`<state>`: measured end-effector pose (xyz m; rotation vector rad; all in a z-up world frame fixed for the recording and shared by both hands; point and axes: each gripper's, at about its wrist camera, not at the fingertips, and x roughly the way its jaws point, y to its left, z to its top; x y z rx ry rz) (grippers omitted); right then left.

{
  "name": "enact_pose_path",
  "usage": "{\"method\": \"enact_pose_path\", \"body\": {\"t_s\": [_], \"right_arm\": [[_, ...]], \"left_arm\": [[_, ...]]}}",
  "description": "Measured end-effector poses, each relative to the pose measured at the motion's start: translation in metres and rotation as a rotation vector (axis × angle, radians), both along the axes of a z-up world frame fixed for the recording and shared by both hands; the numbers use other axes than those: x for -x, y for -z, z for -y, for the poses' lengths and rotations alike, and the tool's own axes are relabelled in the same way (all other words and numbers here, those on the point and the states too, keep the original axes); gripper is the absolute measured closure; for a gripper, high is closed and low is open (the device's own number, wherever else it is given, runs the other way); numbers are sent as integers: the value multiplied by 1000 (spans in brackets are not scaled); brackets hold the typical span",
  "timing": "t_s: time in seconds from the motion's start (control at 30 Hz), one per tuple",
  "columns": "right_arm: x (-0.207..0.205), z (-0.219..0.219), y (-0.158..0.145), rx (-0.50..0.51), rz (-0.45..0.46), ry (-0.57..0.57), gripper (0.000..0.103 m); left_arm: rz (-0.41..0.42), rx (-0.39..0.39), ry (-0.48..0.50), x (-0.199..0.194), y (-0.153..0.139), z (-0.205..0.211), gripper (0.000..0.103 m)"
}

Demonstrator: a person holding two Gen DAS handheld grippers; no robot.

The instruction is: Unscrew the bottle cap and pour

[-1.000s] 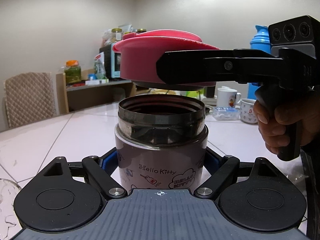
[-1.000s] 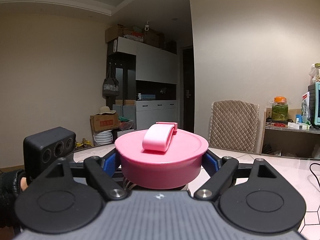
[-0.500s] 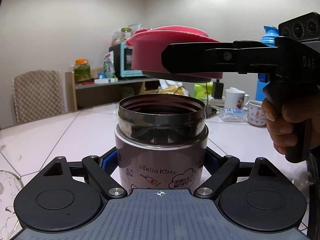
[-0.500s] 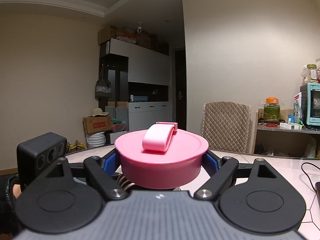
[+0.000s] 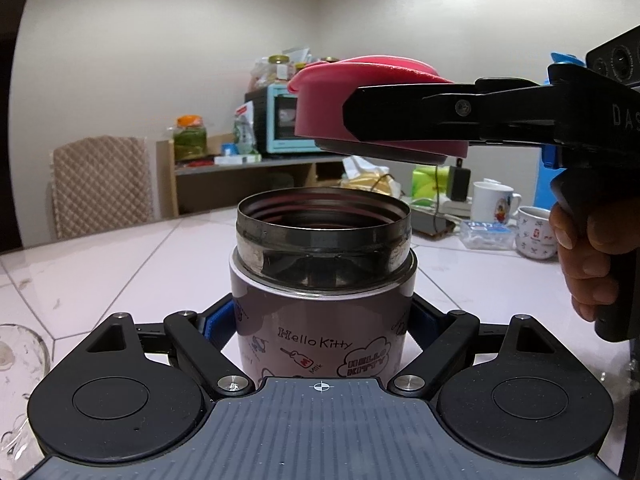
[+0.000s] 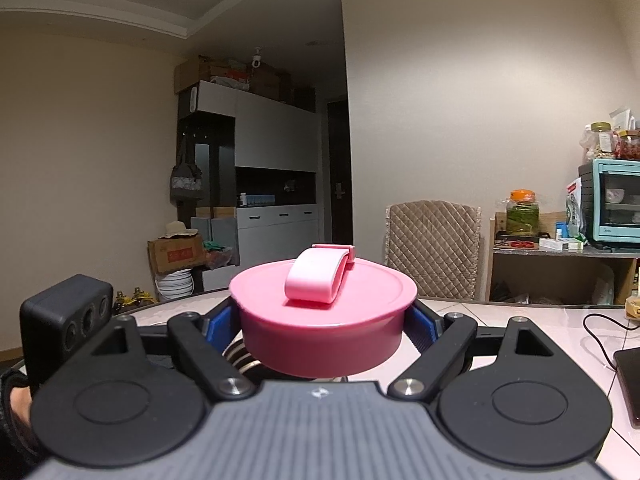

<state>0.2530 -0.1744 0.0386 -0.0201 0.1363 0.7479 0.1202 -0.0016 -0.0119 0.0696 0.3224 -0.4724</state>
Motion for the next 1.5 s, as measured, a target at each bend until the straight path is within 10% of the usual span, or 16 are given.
{"method": "enact_pose_path", "body": {"t_s": [0.37,1.5], "right_arm": [[-4,6,2,-13,-26,64,18],[6,13,7,-12,-27,177,18]], "left_arm": [[-3,8,-51,33,2,-2,13],[-9,6,-125,-68,1,-16,13]]}}
